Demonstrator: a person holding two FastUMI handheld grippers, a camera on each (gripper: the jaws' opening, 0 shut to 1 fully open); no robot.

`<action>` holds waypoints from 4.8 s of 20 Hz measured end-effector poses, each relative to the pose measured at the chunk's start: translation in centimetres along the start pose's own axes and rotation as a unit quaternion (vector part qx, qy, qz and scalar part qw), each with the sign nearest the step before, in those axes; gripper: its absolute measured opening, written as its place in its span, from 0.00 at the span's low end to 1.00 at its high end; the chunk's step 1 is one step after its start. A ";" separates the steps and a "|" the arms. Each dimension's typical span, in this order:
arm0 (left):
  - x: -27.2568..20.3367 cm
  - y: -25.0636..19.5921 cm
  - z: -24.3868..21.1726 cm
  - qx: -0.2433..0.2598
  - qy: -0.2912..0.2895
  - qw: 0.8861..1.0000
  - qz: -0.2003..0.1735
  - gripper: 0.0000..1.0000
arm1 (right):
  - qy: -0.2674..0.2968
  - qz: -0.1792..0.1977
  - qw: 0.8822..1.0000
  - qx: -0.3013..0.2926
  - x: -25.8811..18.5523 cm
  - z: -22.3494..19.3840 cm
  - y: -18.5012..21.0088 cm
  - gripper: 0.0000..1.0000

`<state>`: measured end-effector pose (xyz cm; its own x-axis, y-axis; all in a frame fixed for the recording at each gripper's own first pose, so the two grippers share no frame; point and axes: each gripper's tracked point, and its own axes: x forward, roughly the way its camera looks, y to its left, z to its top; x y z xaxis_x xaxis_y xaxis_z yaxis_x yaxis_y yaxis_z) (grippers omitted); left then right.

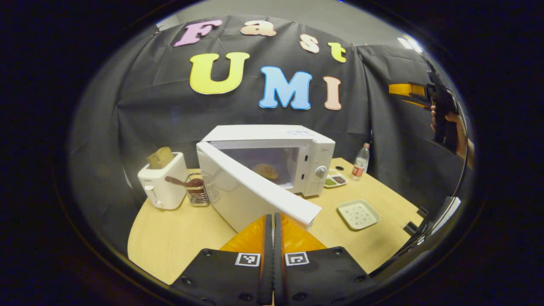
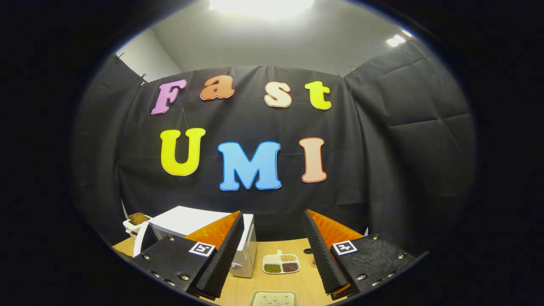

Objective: Open the microwave oven with the left hand, put the food in, and close the microwave oven.

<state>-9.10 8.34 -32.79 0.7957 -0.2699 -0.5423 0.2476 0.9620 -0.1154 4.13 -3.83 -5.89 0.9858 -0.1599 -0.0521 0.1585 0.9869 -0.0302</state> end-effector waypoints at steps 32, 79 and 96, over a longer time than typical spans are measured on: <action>14.9 -8.3 7.0 0.049 -0.002 0.997 -0.061 0.07 | -0.006 -0.014 1.000 -0.008 -0.5 1.0 -1.9 0.85; 25.7 -8.7 10.4 -0.010 0.000 1.000 0.016 0.07 | 0.019 -0.014 0.999 0.030 1.8 -0.9 -5.1 0.85; 22.7 -7.7 15.2 -0.013 -0.049 0.998 0.033 0.07 | 0.020 0.006 0.999 0.025 1.4 -0.7 -3.6 0.85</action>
<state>15.44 -5.88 -31.61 0.8602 -0.2073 -0.4658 0.1794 0.9783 -0.1041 4.95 -7.62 -6.55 0.9848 -0.1476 -0.0913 0.1501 0.9885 0.0210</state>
